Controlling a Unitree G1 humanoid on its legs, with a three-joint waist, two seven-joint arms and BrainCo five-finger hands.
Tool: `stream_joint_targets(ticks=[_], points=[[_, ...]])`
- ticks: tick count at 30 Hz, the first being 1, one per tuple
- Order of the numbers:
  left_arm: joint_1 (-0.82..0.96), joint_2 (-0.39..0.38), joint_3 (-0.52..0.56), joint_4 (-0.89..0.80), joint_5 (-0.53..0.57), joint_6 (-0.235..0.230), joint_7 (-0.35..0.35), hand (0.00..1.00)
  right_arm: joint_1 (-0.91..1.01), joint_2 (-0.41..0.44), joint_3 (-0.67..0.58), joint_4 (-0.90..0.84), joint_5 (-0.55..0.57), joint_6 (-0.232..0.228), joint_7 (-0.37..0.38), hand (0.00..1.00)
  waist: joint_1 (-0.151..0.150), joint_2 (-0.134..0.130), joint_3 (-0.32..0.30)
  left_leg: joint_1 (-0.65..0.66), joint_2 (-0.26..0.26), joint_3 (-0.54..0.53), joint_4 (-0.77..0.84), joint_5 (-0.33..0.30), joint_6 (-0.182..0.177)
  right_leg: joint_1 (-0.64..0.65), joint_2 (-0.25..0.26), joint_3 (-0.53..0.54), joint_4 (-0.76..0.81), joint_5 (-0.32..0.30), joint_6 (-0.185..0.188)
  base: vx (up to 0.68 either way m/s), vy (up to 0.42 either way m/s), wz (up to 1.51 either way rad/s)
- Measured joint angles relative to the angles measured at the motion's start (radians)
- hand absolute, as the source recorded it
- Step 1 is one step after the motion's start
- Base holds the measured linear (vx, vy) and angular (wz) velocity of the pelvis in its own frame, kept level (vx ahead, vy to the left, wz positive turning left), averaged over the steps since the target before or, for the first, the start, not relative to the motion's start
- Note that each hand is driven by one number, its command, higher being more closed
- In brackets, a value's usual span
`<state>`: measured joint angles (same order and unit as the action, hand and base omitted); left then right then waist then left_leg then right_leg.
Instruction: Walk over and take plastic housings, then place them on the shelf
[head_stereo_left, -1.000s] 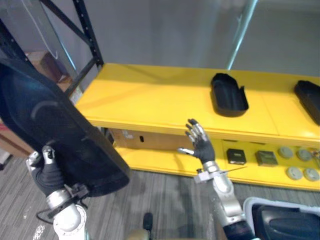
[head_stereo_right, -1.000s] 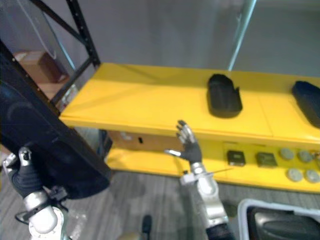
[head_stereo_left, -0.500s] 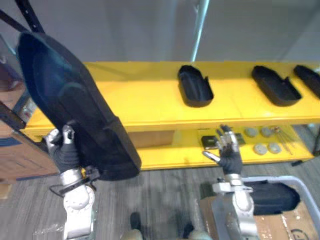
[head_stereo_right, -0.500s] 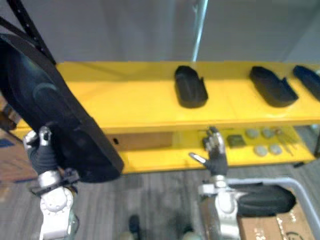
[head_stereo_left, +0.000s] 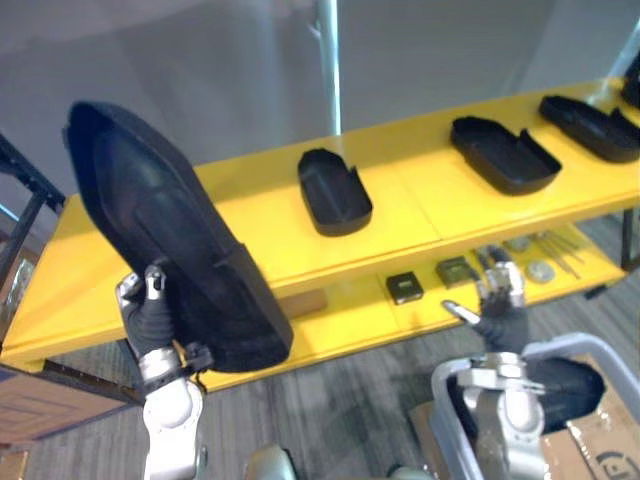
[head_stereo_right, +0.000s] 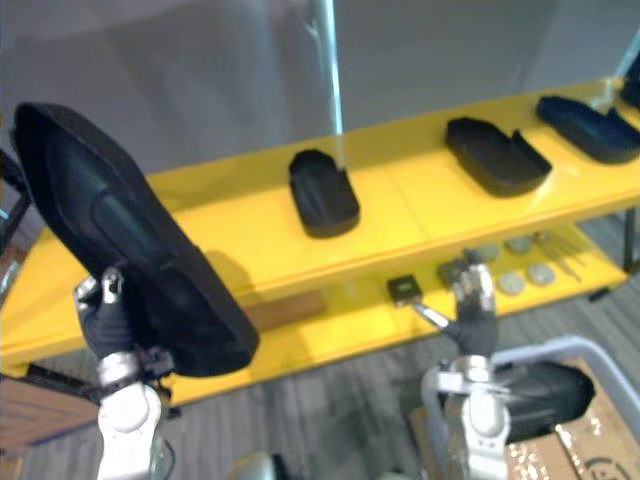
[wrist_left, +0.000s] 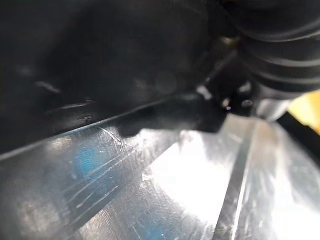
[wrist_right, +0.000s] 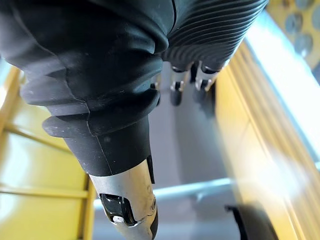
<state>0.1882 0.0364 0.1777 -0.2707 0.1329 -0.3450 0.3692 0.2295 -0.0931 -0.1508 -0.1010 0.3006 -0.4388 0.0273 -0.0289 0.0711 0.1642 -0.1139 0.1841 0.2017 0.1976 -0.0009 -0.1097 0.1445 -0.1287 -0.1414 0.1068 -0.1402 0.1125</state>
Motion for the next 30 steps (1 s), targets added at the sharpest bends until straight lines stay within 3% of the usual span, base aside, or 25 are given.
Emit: stream_joint_targets(ticks=[2, 5, 10, 14, 18, 20, 22, 25, 30], points=[[-0.005, 0.022, 0.006, -0.008, 0.004, -0.001, -0.004, 1.0, 0.004, 0.032, 0.006, -0.012, -0.001, -0.015, -0.03, 0.0, -0.008, -0.059, -0.006, 0.031, -0.065, 0.019, -0.036, -0.01, 0.022, -0.011, -0.063, 0.009, 0.033, -0.022, 0.018, 0.12, 0.165, -0.18], [-0.02, 0.066, 0.015, -0.017, 0.006, 0.041, -0.032, 1.0, -0.009, 0.071, 0.007, -0.014, 0.001, -0.02, -0.067, 0.0, -0.01, -0.095, -0.012, 0.049, -0.103, 0.064, -0.069, -0.009, 0.045, -0.049, -0.105, 0.013, 0.057, -0.005, 0.021, 0.1, 0.169, -0.26], [-0.043, 0.074, 0.048, -0.046, 0.005, 0.131, -0.062, 1.0, -0.018, 0.106, 0.015, -0.024, -0.031, -0.02, -0.123, 0.0, -0.014, -0.089, -0.011, 0.076, -0.099, 0.125, -0.1, -0.015, 0.052, -0.054, -0.097, 0.008, -0.004, 0.074, 0.024, 0.05, 0.076, -0.4], [-0.061, 0.074, 0.043, -0.042, 0.006, 0.236, -0.105, 1.0, -0.018, 0.104, -0.003, -0.083, -0.081, -0.017, -0.185, 0.0, -0.03, -0.087, -0.011, 0.078, -0.102, 0.139, -0.123, -0.011, 0.049, -0.058, -0.096, 0.005, -0.032, 0.087, 0.027, 0.0, 0.007, -0.11], [-0.114, 0.094, 0.049, 0.033, 0.034, 0.337, -0.102, 1.0, -0.016, 0.082, -0.083, -0.097, -0.079, 0.019, -0.178, 0.0, -0.041, -0.074, -0.018, 0.085, -0.099, 0.153, -0.154, 0.006, 0.049, -0.073, -0.089, 0.006, -0.037, 0.106, 0.025, -0.02, 0.01, -0.11], [-0.171, 0.154, 0.062, 0.14, 0.036, 0.388, -0.095, 1.0, -0.014, 0.068, -0.1, -0.097, -0.077, 0.044, -0.159, 0.0, -0.043, -0.066, -0.017, 0.098, -0.101, 0.174, -0.166, 0.011, 0.05, -0.074, -0.09, 0.007, -0.051, 0.115, 0.024, -0.03, 0.031, -0.29], [-0.256, 0.236, 0.101, 0.311, 0.049, 0.47, -0.074, 1.0, -0.003, 0.056, -0.103, -0.097, -0.058, 0.065, -0.117, 0.0, -0.064, -0.062, -0.018, 0.109, -0.103, 0.197, -0.176, 0.013, 0.05, -0.074, -0.092, 0.009, -0.067, 0.121, 0.024, -0.04, 0.029, -0.29], [-0.35, 0.332, 0.126, 0.502, 0.068, 0.548, -0.057, 1.0, 0.027, 0.043, -0.105, -0.097, -0.033, 0.081, -0.071, 0.0, -0.091, -0.054, -0.019, 0.115, -0.105, 0.221, -0.199, 0.025, 0.049, -0.092, -0.092, 0.012, -0.071, 0.121, 0.024, -0.04, 0.008, -0.24], [-0.514, 0.465, 0.126, 0.724, 0.122, 0.608, -0.062, 1.0, 0.057, 0.009, -0.097, -0.096, 0.003, 0.131, 0.015, 0.0, -0.109, -0.035, -0.011, 0.126, -0.108, 0.247, -0.229, 0.046, 0.046, -0.113, -0.091, 0.03, -0.072, 0.121, 0.025, -0.03, 0.007, -0.19]])
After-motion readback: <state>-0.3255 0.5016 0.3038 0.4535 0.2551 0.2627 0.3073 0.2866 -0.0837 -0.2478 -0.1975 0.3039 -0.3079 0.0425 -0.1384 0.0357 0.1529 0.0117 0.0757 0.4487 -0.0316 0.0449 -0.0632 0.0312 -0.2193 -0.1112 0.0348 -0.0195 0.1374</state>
